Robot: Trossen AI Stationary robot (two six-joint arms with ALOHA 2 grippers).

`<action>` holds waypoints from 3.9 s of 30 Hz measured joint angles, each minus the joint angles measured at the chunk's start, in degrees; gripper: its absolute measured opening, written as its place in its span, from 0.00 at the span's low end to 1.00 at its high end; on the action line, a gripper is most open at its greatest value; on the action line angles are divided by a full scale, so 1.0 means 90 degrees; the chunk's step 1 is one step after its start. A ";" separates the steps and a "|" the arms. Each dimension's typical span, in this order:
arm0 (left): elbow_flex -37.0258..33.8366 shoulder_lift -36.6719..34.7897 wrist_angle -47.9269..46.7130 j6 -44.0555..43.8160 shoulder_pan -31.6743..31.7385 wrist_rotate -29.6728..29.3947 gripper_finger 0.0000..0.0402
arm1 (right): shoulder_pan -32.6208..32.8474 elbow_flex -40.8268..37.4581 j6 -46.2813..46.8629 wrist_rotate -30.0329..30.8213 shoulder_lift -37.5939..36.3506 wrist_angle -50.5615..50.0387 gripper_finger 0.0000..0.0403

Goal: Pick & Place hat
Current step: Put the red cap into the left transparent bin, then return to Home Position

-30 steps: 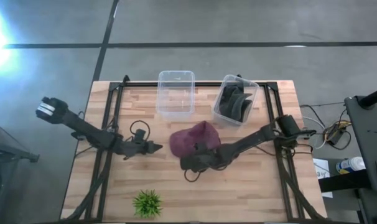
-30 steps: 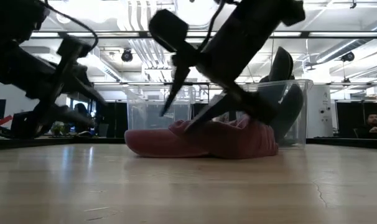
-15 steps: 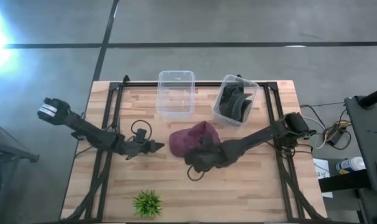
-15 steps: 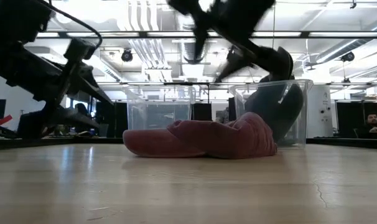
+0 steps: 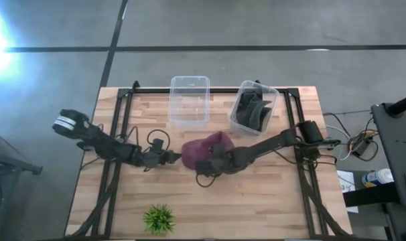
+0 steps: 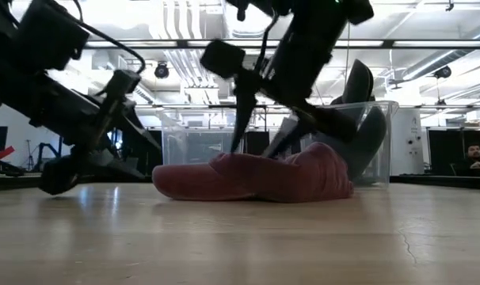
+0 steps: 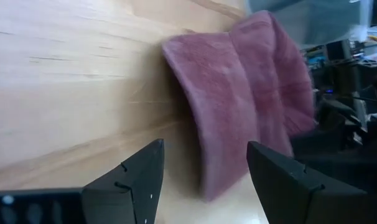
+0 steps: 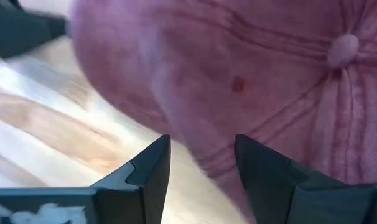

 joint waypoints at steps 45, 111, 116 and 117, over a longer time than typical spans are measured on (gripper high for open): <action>0.1179 -0.2627 0.1160 0.4080 -0.0818 -0.0603 0.02 | 0.1496 -0.0013 -0.4076 0.2449 -0.3491 0.1268 0.44; 0.6046 -0.3069 -0.7688 0.6834 0.4028 0.3699 0.48 | 0.1637 -0.0275 -0.4351 0.2594 -0.3740 -0.0224 0.44; 0.4711 -0.3715 -0.6046 0.6860 0.3114 0.4001 0.49 | 0.1333 -0.0709 -0.4959 0.1411 -0.3986 0.0119 0.44; 0.4356 -0.3817 -0.5566 0.6813 0.2947 0.4009 0.49 | 0.1203 -0.0912 -0.4965 0.1123 -0.4072 0.0317 0.44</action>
